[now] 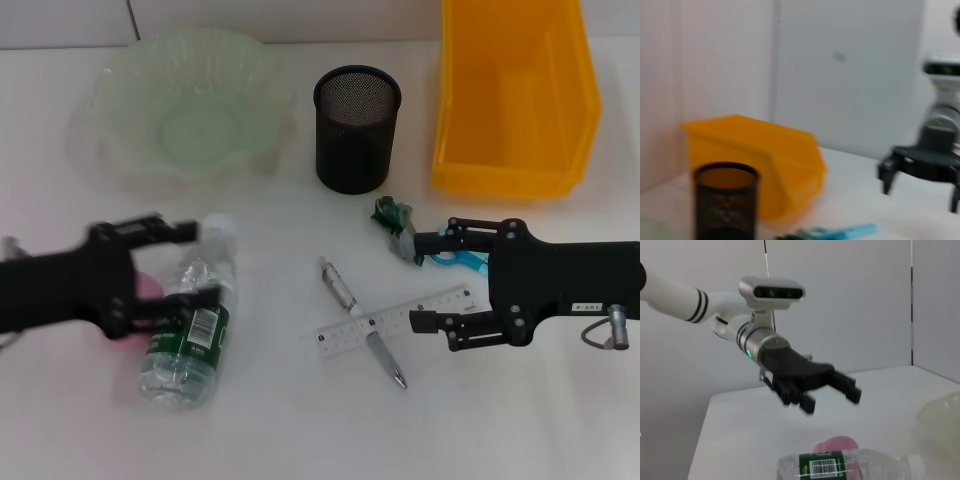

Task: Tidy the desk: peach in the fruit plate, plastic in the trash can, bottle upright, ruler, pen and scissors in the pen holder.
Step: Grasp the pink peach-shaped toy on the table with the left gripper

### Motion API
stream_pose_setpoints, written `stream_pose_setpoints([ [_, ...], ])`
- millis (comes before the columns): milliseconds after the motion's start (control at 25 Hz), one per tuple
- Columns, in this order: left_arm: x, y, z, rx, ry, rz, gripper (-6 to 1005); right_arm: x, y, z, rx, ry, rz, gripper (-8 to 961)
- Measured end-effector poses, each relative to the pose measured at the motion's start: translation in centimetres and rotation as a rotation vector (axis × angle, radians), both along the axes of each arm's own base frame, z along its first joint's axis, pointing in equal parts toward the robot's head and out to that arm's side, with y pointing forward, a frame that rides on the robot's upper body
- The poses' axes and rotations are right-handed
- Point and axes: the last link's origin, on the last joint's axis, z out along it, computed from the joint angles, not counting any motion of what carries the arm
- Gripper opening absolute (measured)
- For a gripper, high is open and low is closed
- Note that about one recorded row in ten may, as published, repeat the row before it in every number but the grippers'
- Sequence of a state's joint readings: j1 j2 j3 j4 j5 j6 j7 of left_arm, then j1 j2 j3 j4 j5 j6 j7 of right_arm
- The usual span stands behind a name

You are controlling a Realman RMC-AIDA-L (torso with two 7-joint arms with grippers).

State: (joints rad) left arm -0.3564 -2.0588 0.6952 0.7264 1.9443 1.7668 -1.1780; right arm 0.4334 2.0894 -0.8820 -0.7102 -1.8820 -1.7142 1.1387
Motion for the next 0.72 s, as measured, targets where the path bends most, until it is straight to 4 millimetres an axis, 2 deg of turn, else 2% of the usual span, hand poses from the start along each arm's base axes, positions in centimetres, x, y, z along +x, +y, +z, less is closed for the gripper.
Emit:
stream_pose_setpoints([
  [160,-1.8,-0.3,3.4,0.091,-0.006,0.099,789,0.3,0.1,0.0,0.02,0.002,-0.022,834],
  [320,-3.3,-0.8,4.7,0.139,0.059,0.143,781,0.7,0.2,-0.5,0.036,0.004,-0.038,834],
  [440,-4.2,-0.9,4.5,0.147,0.088,0.183,775,0.7,0.1,-0.7,0.047,0.007,-0.03,834],
  [720,-4.9,-0.3,2.1,0.099,0.181,0.23,762,0.7,0.1,-0.8,0.052,0.012,-0.031,834],
])
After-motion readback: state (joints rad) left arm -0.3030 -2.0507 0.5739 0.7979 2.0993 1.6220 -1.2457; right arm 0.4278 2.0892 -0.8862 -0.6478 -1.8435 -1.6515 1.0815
